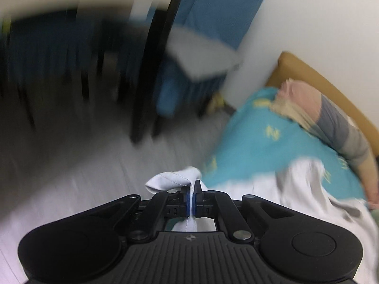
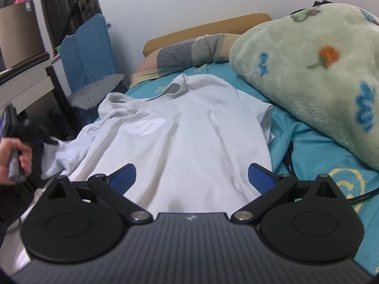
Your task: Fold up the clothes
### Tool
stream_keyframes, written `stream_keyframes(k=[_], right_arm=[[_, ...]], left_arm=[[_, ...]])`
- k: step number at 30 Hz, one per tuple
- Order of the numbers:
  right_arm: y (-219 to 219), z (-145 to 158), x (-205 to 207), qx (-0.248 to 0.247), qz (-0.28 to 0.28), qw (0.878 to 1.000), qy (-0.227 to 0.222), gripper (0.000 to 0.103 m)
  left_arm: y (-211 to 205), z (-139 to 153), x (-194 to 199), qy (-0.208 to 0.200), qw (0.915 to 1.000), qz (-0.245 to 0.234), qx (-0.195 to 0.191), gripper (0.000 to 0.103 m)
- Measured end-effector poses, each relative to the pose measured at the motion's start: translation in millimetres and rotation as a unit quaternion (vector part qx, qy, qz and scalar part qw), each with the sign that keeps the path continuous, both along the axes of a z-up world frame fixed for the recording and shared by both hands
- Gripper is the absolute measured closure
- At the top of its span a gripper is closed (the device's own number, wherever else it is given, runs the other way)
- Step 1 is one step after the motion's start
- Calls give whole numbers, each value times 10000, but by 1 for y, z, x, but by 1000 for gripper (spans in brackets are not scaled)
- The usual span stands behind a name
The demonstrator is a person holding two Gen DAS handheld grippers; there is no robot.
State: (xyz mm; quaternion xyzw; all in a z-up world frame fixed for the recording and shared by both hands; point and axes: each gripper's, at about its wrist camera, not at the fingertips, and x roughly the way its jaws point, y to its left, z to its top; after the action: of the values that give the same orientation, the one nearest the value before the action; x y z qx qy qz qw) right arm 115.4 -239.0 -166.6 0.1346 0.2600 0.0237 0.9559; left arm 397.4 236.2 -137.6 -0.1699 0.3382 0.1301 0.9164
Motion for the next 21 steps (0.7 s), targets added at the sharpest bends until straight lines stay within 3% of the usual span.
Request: stream_keyframes(k=[2,5,7,10,12,13,17,19,21], right_arm=[[-2,-2,3,-41,-92,9999,-39,0],[-5,-5,10,-170,-205,9996,-100,0],[-6,-9,15,-236,-242,9994,-98,0],[-9,-15,22,-232,-237,9994,-85,0],[-8,-17,24,-199,-193,9996,-102,0],[-8,-17,24,-193,-169,9996,-128,0],[-6,-16,24,-145,-75,9995,-275,0],[-6,-13,22,-57,-55,9993,-354,0],[-9,-9,16,20,-59,9992,-389,0]], left_arm=[[3,24,21,-138,9976,153,664,101],[1,35,49,-67,9880,480,1465,101],[-3,27,60,65,9872,500,1514,100],[-17,18,55,67,9902,344,1354,87],[-29,16,46,112,9911,196,1309,58],[-38,17,38,159,9917,38,1275,53],[-75,36,-18,124,9928,-482,1087,35],[-99,47,-61,161,9916,-685,1088,33],[-117,60,-106,163,9904,-895,1038,24]])
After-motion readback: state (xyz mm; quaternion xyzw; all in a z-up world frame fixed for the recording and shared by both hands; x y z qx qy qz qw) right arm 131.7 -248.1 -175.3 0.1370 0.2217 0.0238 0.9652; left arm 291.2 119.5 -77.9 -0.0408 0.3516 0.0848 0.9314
